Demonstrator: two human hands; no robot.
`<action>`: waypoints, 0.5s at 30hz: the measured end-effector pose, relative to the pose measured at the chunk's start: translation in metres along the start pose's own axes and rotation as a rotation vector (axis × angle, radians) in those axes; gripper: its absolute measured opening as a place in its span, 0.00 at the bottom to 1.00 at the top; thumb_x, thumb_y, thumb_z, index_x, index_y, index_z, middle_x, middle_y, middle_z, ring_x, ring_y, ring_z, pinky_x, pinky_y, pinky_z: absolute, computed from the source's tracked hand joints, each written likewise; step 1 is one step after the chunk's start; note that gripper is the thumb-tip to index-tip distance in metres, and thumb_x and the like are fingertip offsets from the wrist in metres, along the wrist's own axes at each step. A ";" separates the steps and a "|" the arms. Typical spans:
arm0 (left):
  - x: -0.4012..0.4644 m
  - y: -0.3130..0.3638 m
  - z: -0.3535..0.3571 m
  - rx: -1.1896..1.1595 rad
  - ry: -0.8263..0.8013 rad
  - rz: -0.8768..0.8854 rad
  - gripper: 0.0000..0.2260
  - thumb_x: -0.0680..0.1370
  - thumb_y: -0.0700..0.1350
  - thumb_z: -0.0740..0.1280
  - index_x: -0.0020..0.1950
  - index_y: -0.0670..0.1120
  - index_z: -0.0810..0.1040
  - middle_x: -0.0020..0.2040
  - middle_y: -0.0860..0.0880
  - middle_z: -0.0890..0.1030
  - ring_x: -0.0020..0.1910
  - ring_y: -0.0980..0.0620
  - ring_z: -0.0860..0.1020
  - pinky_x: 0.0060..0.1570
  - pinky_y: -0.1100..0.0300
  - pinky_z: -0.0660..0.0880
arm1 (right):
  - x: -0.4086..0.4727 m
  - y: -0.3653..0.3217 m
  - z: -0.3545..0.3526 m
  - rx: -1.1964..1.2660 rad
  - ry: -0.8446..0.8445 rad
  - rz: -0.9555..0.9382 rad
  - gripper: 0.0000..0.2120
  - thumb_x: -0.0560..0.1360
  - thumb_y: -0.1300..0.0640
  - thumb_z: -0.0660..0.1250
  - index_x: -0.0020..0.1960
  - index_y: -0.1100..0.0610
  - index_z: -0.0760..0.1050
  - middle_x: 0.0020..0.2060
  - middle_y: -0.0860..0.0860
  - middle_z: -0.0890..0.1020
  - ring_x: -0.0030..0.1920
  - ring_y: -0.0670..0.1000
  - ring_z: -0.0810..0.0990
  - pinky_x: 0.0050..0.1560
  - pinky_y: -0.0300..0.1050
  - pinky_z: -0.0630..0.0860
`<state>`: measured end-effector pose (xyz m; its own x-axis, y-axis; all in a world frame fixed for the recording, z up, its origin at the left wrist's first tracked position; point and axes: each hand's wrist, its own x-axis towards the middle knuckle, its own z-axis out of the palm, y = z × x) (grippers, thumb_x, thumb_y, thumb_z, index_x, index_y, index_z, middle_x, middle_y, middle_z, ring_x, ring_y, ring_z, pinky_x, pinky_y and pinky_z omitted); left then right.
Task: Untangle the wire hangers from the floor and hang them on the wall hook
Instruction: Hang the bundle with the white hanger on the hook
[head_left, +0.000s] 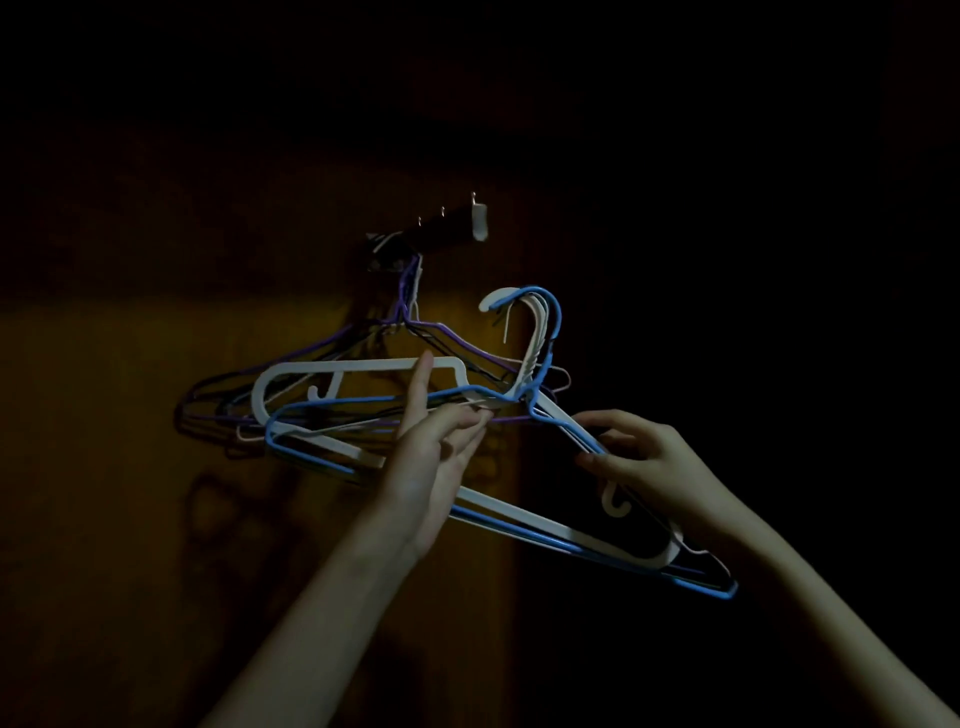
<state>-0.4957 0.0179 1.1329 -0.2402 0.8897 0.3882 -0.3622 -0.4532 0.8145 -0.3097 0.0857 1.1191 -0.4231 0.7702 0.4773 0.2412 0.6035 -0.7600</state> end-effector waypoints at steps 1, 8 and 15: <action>0.007 0.003 0.001 0.010 -0.004 0.014 0.31 0.76 0.29 0.55 0.74 0.55 0.59 0.59 0.35 0.76 0.59 0.45 0.77 0.68 0.53 0.66 | 0.007 0.003 0.000 0.031 0.017 -0.014 0.16 0.73 0.65 0.67 0.52 0.44 0.76 0.35 0.49 0.81 0.29 0.44 0.77 0.31 0.36 0.75; 0.049 0.018 0.011 0.035 0.080 0.053 0.33 0.74 0.29 0.56 0.75 0.55 0.58 0.58 0.38 0.77 0.59 0.45 0.77 0.69 0.51 0.64 | 0.065 0.007 -0.005 0.109 -0.002 -0.078 0.17 0.73 0.66 0.67 0.49 0.44 0.77 0.44 0.47 0.82 0.37 0.43 0.81 0.36 0.32 0.75; 0.089 0.027 0.016 0.055 0.125 0.118 0.28 0.74 0.28 0.58 0.70 0.49 0.64 0.54 0.39 0.79 0.57 0.44 0.77 0.64 0.53 0.68 | 0.118 0.006 -0.014 0.156 -0.051 -0.103 0.16 0.73 0.65 0.67 0.49 0.43 0.76 0.43 0.47 0.82 0.40 0.41 0.82 0.37 0.33 0.77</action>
<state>-0.5123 0.0859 1.1961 -0.3893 0.8153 0.4286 -0.2762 -0.5472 0.7901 -0.3460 0.1835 1.1771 -0.4836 0.6920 0.5361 0.0578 0.6364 -0.7692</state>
